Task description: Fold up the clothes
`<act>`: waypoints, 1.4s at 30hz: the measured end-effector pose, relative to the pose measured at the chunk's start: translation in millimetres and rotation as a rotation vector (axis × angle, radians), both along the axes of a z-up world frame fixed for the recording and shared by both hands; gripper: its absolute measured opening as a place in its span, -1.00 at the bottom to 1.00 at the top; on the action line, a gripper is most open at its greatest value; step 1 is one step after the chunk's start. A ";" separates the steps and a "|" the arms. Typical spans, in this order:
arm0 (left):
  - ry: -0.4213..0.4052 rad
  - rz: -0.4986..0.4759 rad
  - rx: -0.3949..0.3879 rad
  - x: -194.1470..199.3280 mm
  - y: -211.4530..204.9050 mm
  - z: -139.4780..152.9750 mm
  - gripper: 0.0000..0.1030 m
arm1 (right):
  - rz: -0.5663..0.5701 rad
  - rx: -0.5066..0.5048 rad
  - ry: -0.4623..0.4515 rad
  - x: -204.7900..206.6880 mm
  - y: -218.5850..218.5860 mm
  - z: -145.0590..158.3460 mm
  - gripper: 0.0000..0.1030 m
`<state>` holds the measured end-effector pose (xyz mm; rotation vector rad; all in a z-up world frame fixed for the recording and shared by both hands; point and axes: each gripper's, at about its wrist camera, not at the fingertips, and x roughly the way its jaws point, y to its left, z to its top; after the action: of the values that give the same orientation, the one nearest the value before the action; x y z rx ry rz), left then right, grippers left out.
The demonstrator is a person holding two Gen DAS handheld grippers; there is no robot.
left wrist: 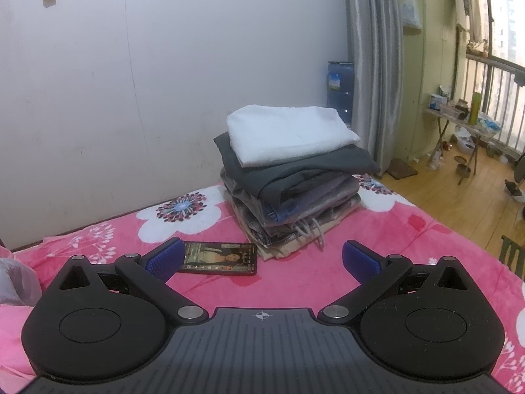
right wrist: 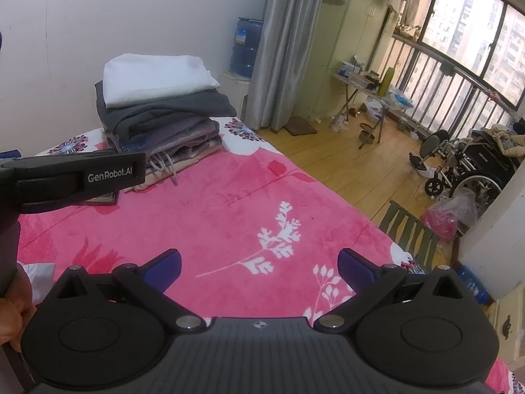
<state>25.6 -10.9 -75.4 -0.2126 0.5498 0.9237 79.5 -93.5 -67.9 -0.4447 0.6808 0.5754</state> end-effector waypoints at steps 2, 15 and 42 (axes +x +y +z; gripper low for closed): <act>0.000 -0.002 0.002 -0.1 -0.1 0.0 1.00 | 0.000 -0.001 -0.001 -0.2 0.0 -0.1 1.00; 0.005 -0.004 0.007 1.3 0.8 0.1 1.00 | -0.005 -0.002 0.003 0.0 -1.0 -2.0 1.00; 0.011 -0.003 0.013 0.4 -1.6 0.3 1.00 | -0.006 -0.003 0.012 0.0 -1.4 -3.6 1.00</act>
<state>26.0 -12.5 -75.1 -0.1954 0.5538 0.9255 79.5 -94.9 -71.6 -0.4424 0.6947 0.5715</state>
